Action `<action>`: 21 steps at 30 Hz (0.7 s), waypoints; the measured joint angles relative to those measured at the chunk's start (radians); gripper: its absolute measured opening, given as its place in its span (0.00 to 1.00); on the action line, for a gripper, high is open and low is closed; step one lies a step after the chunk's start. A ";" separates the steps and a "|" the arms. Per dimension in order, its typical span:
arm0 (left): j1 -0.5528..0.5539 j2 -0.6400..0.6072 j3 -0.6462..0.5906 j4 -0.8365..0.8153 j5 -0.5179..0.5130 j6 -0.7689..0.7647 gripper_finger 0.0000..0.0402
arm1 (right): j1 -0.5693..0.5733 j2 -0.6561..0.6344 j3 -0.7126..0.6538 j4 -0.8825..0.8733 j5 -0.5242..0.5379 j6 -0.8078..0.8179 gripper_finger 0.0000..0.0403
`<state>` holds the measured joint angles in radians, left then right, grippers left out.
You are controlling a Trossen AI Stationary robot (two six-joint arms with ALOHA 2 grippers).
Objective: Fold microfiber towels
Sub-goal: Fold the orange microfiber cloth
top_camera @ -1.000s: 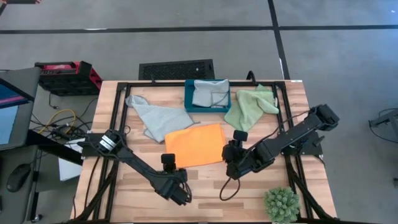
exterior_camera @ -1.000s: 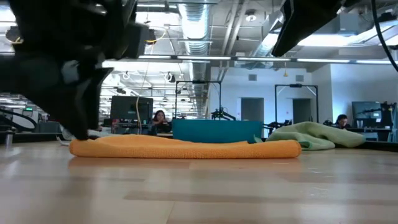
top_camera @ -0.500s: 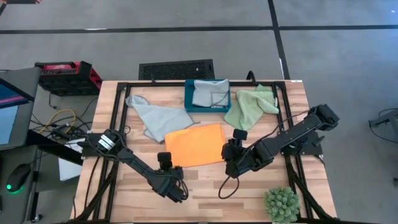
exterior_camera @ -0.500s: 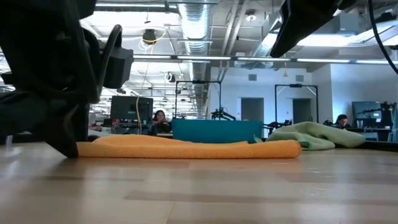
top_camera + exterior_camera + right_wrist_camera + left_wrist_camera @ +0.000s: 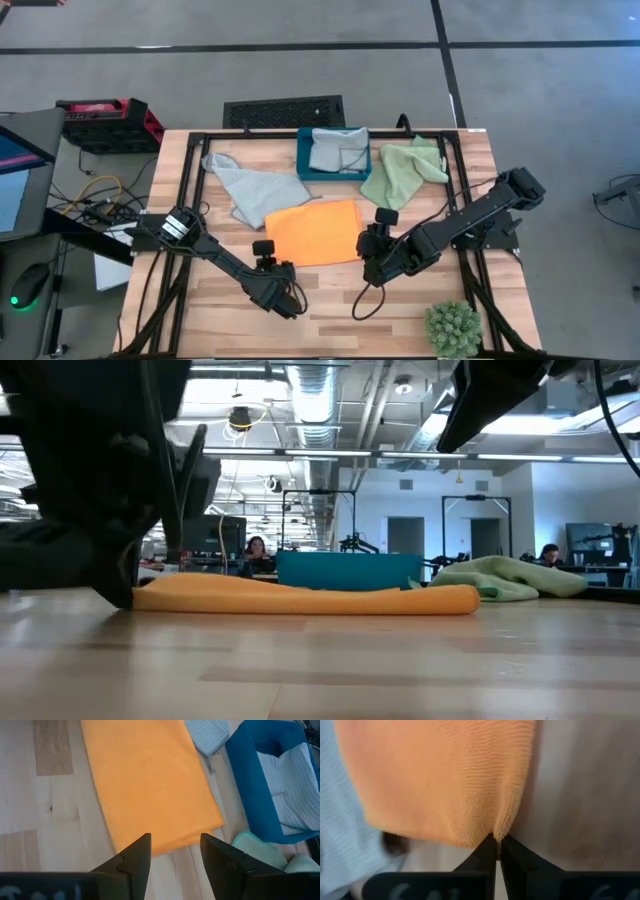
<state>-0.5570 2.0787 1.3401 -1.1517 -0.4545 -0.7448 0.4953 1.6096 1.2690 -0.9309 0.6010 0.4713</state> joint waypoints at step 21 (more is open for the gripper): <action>0.246 -0.037 0.210 0.149 -0.096 0.542 0.00 | 0.009 -0.093 0.001 -0.116 0.015 0.033 0.47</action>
<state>-0.3113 2.0418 1.5500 -1.0030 -0.5503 -0.2028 0.5045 1.5164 1.2697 -1.0472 0.6159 0.5046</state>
